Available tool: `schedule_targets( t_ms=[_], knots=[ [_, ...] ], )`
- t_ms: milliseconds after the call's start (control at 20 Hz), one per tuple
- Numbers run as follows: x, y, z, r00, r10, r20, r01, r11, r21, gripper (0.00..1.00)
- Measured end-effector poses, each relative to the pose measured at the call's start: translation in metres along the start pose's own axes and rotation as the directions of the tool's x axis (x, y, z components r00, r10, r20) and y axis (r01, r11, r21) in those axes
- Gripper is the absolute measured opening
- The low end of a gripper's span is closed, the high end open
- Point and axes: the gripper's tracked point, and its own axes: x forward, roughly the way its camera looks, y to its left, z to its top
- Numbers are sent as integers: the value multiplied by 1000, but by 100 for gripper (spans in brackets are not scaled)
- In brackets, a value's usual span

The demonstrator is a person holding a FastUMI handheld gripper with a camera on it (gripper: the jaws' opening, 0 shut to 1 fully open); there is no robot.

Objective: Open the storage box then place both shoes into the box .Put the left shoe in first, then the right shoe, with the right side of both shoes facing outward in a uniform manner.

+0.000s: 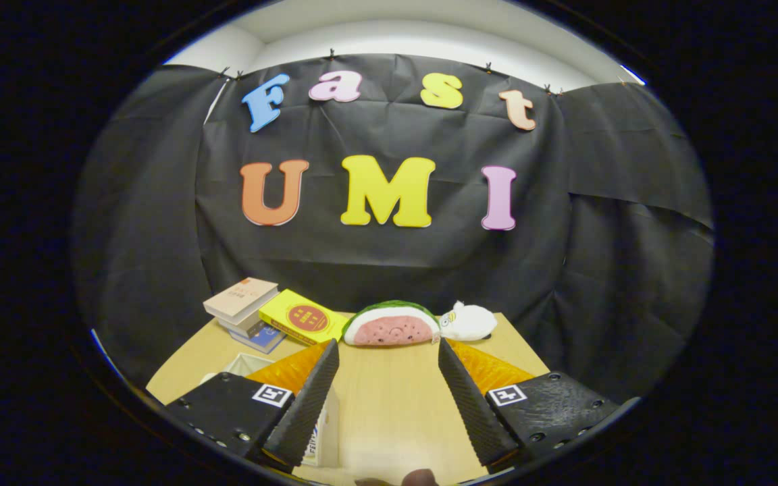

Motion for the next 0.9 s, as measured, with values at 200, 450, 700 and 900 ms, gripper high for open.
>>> schedule_targets(
  t_ms=[200, 450, 700, 900],
  knots=[
    [-16, -38, 27, 998, -42, 57, 39, 998, 48, 90],
    [-29, -66, 47, 991, -83, 104, 76, 995, 71, 90],
    [-30, -81, 52, 986, -127, 112, 116, 988, 102, 94],
    [-30, -83, 54, 986, -124, 111, 111, 987, 116, 94]
  ],
)
